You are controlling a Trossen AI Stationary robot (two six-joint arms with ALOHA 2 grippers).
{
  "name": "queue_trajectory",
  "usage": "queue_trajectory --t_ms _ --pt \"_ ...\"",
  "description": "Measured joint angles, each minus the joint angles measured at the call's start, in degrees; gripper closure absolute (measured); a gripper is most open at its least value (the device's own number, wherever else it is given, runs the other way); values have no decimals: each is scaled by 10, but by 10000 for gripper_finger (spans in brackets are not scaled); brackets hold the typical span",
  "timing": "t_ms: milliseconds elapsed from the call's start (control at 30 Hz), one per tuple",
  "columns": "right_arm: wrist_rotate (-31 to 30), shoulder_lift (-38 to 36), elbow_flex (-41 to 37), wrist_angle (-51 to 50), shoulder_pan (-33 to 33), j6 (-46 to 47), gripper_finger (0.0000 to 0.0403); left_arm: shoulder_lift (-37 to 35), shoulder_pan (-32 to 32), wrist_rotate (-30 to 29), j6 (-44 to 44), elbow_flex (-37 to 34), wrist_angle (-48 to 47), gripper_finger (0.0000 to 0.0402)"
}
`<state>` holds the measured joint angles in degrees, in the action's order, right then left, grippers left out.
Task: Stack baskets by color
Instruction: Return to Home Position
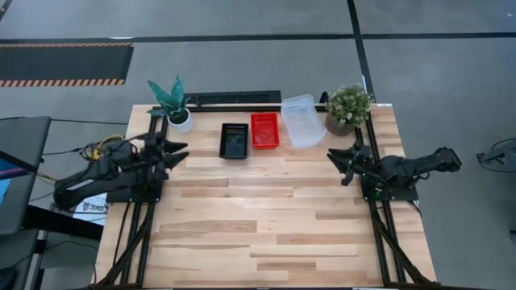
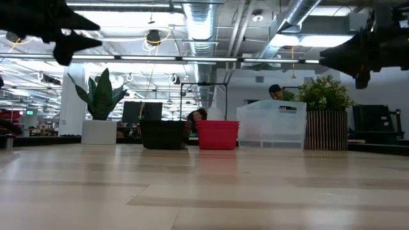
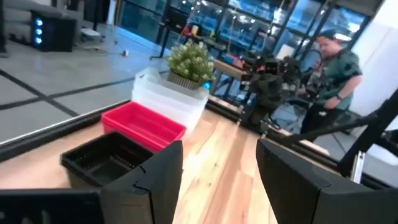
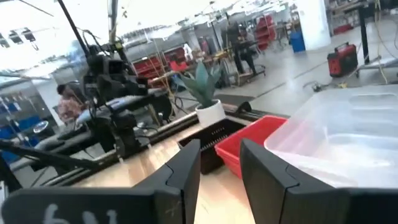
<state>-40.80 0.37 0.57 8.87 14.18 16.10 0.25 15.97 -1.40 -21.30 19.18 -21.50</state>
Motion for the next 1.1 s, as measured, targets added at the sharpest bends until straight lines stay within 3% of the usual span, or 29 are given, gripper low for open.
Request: queue_trajectory --t_ms 367,600,867,1100 --pt "-10 4 0 -20 -5 -25 270 2 -36 4 -34 -150 122 210" --pt "-11 4 -1 -39 -3 -13 266 7 -83 -84 -5 -161 167 209" --pt "-7 8 -1 -47 -3 -11 267 9 -89 -23 -64 -161 161 209" --pt "-7 7 -1 -48 -3 -11 269 9 -89 -23 -59 -161 160 209"
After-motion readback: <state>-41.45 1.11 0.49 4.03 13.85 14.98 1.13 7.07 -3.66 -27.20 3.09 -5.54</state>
